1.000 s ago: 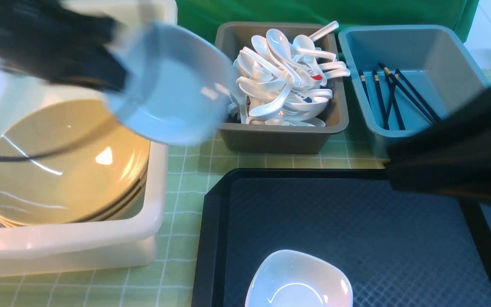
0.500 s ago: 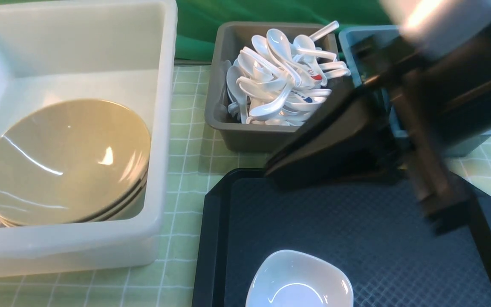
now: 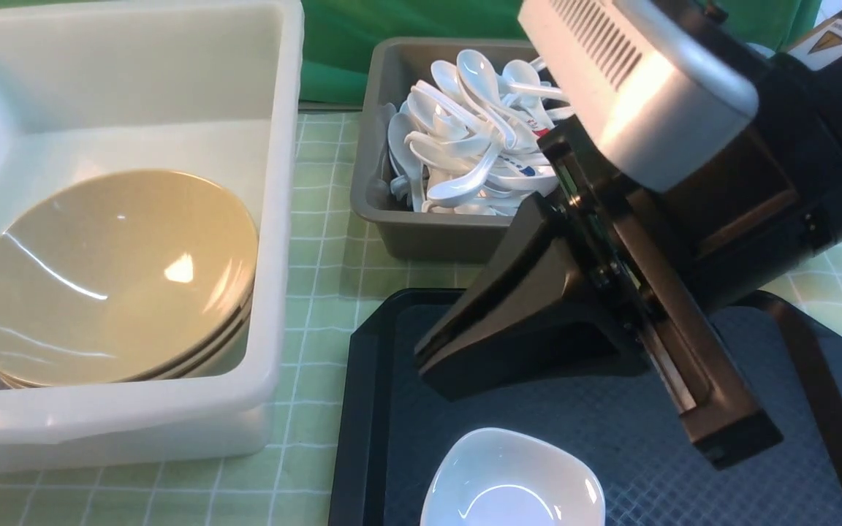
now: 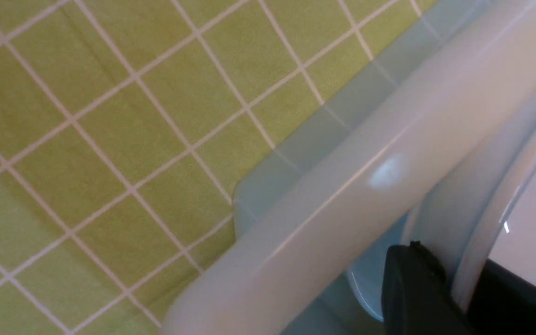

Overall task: On green table put chopsticks spoon bowls plates into blue grey white boxes.
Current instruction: 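Place the white bowl into the white bin with the other dishes with the left gripper, then grasp the small white bowl on the black tray by its rim with the left gripper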

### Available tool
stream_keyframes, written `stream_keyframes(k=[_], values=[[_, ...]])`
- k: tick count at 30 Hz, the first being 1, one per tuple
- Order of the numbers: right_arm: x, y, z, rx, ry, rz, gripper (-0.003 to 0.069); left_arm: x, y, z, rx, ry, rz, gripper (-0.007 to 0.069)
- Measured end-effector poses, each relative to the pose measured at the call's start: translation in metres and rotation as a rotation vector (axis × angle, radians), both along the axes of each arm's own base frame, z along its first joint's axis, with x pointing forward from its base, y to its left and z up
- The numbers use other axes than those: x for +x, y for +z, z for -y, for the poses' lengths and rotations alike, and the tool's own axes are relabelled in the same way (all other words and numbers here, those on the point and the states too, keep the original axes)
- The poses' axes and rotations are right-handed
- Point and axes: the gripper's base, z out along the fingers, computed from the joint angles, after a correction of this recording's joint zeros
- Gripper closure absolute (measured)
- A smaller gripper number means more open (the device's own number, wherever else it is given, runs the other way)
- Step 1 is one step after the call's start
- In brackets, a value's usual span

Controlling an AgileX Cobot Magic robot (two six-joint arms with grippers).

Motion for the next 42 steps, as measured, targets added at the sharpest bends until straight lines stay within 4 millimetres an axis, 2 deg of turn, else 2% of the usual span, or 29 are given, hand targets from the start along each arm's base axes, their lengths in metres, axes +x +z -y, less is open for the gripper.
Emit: stream_keyframes(k=[5, 9, 14, 18, 19, 22, 24, 25, 26, 27, 30, 32, 35, 38, 42], values=[[0.000, -0.001, 0.000, -0.007, -0.001, 0.005, 0.0633, 0.006, -0.015, -0.004, -0.059, 0.006, -0.019, 0.0606], [0.001, -0.001, 0.000, -0.008, -0.002, 0.007, 0.0631, 0.008, -0.017, -0.002, -0.068, 0.009, -0.026, 0.0600], [0.001, -0.001, 0.000, -0.007, -0.004, 0.008, 0.0628, 0.018, -0.019, 0.007, -0.030, -0.030, -0.062, 0.0536], [0.001, -0.001, 0.000, -0.008, -0.004, 0.008, 0.0622, 0.025, -0.019, 0.015, 0.005, -0.056, -0.102, 0.0466], [0.001, -0.001, 0.000, -0.008, -0.004, 0.008, 0.0622, 0.026, -0.018, 0.017, 0.014, -0.059, -0.119, 0.0428], [0.001, -0.001, 0.000, -0.008, -0.004, 0.008, 0.0619, 0.031, -0.008, 0.019, 0.060, -0.080, -0.147, 0.0344], [0.001, -0.001, 0.000, -0.008, -0.004, 0.009, 0.0617, 0.034, 0.005, 0.018, 0.122, -0.089, -0.137, 0.0290], [0.001, -0.001, 0.001, -0.013, -0.004, 0.012, 0.0615, 0.035, 0.018, 0.019, 0.161, -0.089, -0.111, 0.0253], [0.001, -0.001, 0.001, -0.016, -0.005, 0.014, 0.0615, 0.035, 0.022, 0.021, 0.169, -0.091, -0.103, 0.0248], [0.001, -0.002, 0.002, -0.033, -0.010, 0.021, 0.0614, 0.034, 0.037, 0.025, 0.202, -0.094, -0.063, 0.0218], [0.005, -0.004, 0.012, -0.103, -0.069, 0.033, 0.0612, 0.030, 0.076, 0.057, 0.243, -0.173, 0.074, 0.0187], [0.008, -0.003, 0.022, -0.132, -0.124, 0.040, 0.0612, 0.031, 0.092, 0.084, 0.253, -0.293, 0.148, 0.0187], [0.010, 0.005, 0.041, -0.153, -0.209, 0.051, 0.0612, 0.036, 0.110, 0.145, 0.221, -0.590, 0.293, 0.0187], [0.007, 0.012, 0.059, -0.168, -0.271, 0.054, 0.0612, 0.040, 0.110, 0.212, 0.149, -0.934, 0.387, 0.0187], [-0.002, 0.018, 0.082, -0.181, -0.367, 0.069, 0.0612, 0.040, 0.083, 0.292, -0.014, -1.265, 0.380, 0.0187]])
